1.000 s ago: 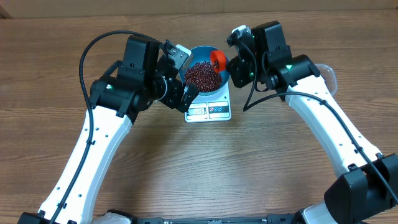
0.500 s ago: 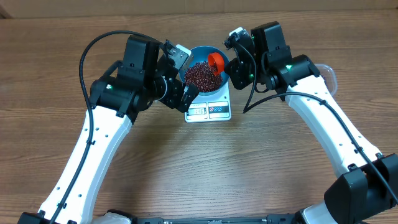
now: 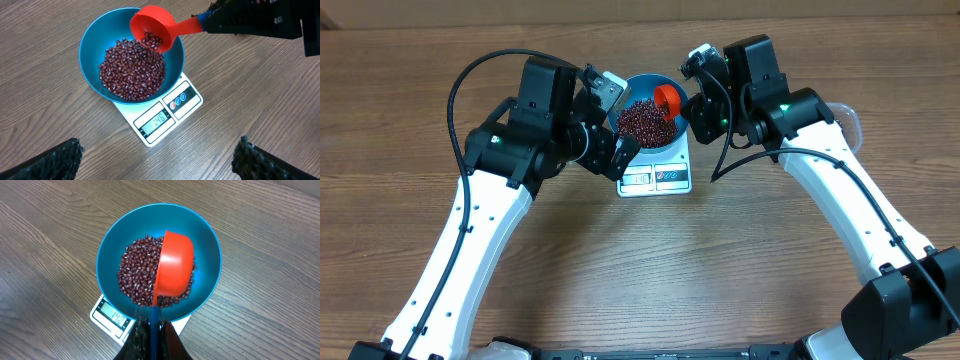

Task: Scoop item into bowl and weigh 150g on scale
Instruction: 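Tilt the red scoop further with the right gripper, shaking beans into bowl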

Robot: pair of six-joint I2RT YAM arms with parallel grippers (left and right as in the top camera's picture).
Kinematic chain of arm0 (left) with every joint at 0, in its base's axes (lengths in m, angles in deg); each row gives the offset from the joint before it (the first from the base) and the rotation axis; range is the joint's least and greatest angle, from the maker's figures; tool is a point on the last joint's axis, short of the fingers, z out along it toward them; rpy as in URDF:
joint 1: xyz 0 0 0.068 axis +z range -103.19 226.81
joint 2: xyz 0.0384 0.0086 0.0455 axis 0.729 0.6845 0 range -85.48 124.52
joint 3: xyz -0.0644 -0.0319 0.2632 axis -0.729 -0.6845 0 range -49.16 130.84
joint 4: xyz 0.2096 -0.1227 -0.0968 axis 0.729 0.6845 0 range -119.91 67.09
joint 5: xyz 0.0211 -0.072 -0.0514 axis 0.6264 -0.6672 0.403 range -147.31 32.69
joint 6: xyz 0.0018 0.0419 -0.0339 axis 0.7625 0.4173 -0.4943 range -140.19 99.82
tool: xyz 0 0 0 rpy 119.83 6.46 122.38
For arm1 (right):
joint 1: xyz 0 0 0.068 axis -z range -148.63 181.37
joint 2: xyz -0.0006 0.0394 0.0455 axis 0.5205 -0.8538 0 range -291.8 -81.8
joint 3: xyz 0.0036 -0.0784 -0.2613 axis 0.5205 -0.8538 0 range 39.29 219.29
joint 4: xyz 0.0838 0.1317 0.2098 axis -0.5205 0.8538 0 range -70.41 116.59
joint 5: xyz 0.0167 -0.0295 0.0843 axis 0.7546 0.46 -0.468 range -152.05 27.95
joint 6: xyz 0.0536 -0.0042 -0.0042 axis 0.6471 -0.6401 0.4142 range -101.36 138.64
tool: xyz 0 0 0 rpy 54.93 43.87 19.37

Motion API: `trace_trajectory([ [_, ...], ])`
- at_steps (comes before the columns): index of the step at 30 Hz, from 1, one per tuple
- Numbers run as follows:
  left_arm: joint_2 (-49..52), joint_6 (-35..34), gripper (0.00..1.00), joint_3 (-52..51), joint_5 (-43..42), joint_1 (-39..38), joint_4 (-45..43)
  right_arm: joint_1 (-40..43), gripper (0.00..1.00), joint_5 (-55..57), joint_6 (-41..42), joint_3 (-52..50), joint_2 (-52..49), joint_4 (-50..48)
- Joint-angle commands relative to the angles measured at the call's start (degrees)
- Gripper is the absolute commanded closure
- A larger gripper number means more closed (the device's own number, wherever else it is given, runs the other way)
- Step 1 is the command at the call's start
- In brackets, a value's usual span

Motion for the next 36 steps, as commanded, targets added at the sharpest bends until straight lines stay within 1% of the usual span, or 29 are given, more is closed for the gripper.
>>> trace_trajectory([
  [1,-1.3,1.1,0.0,0.9,-0.9,-0.1,-0.1,-0.1,0.96,0.2,0.2,1.8,1.3,-0.2],
  [12,-1.3,1.1,0.0,0.9,-0.9,-0.1,-0.1,-0.1,0.96,-0.5,0.0,1.8,1.3,-0.1],
  [15,-1.3,1.1,0.0,0.9,-0.9,-0.1,-0.1,-0.6,0.96,-5.6,-8.4,1.8,1.4,2.2],
  [17,-1.3,1.1,0.0,0.9,-0.9,-0.1,-0.1,-0.8,0.96,-3.3,-7.1,1.8,1.4,1.8],
  [19,-1.3,1.1,0.0,0.9,-0.9,-0.1,-0.1,-0.9,0.96,0.1,-3.2,1.8,1.4,0.6],
  [21,-1.3,1.1,0.0,0.9,-0.9,-0.1,-0.1,-0.8,0.96,0.7,-1.7,1.8,1.4,0.1],
  [36,-1.3,1.1,0.0,0.9,-0.9,-0.1,-0.1,-0.8,0.96,0.7,-1.4,1.8,1.4,0.1],
])
